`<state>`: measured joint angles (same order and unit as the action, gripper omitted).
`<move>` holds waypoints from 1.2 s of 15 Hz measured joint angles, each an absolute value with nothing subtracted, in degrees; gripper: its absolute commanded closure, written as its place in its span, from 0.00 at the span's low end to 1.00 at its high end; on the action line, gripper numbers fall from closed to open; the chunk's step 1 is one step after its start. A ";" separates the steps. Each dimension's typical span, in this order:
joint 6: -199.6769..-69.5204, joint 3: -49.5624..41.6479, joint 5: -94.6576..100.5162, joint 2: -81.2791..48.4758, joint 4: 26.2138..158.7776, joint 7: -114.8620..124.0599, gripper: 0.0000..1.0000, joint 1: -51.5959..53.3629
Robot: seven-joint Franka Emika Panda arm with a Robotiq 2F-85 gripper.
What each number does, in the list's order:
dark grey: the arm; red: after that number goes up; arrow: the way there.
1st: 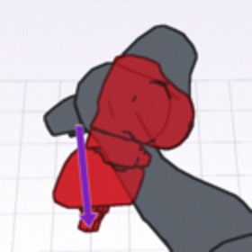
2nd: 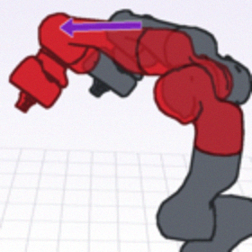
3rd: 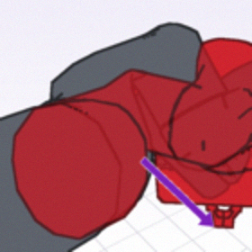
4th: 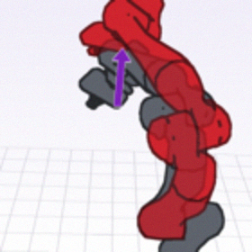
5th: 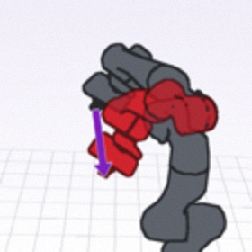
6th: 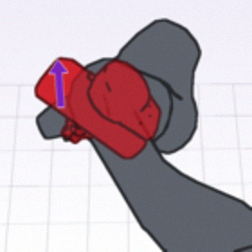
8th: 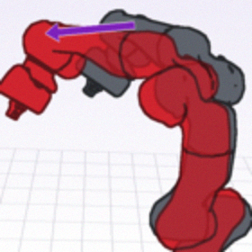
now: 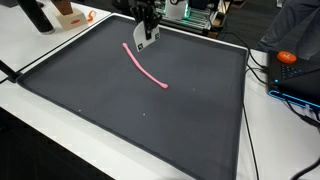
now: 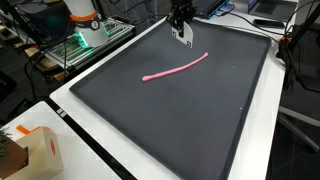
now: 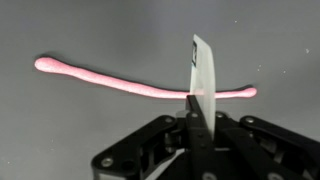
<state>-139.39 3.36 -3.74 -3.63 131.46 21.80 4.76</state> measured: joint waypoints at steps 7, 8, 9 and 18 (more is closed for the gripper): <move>-127.13 7.94 5.69 -2.88 122.03 29.20 0.99 10.05; -126.00 8.49 6.00 -2.84 120.82 29.16 0.99 10.52; -125.21 8.92 6.04 -2.82 119.74 29.07 0.96 10.87; -125.07 8.95 6.01 -3.21 119.08 29.08 0.99 10.88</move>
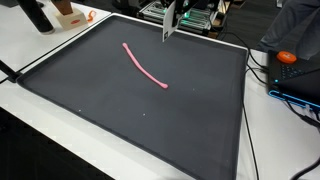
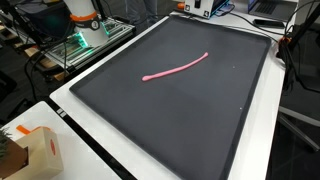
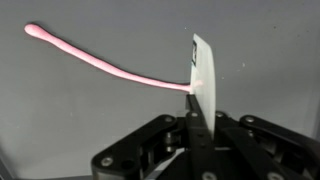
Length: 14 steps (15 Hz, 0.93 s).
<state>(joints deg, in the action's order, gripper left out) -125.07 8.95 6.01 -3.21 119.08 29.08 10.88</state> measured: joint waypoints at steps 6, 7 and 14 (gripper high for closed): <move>-125.82 8.52 3.96 -8.60 116.27 25.88 0.99 10.42; -126.59 8.26 3.96 -10.82 115.03 25.43 0.99 10.37; -130.11 5.14 4.32 -26.00 104.05 24.85 0.99 10.54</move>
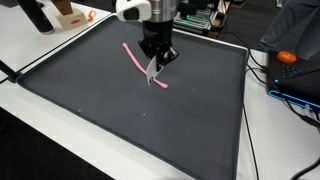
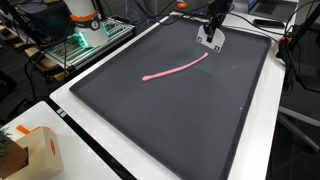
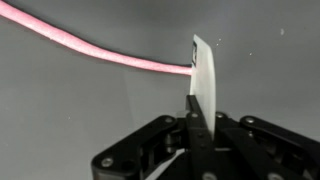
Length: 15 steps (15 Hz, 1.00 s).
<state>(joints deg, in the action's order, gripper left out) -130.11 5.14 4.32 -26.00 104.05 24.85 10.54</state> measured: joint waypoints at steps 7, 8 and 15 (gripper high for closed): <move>-135.27 4.06 2.29 -31.66 102.73 22.68 0.99 10.51; -136.30 4.06 1.67 -31.81 103.19 22.06 0.99 10.51; -142.74 3.76 1.19 -31.16 107.40 19.19 0.99 10.51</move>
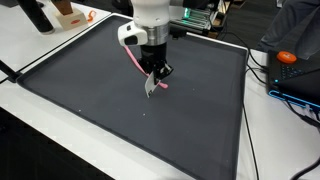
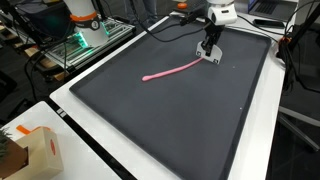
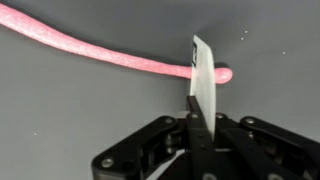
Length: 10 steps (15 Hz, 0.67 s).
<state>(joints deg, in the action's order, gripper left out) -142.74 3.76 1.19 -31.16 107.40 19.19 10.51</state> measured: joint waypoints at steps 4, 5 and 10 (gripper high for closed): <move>-142.83 3.65 1.22 -31.09 107.58 18.69 0.99 10.55; -142.81 3.65 1.20 -31.08 107.59 18.68 0.99 10.55; -142.80 3.90 -1.78 -30.93 107.94 15.75 0.99 9.69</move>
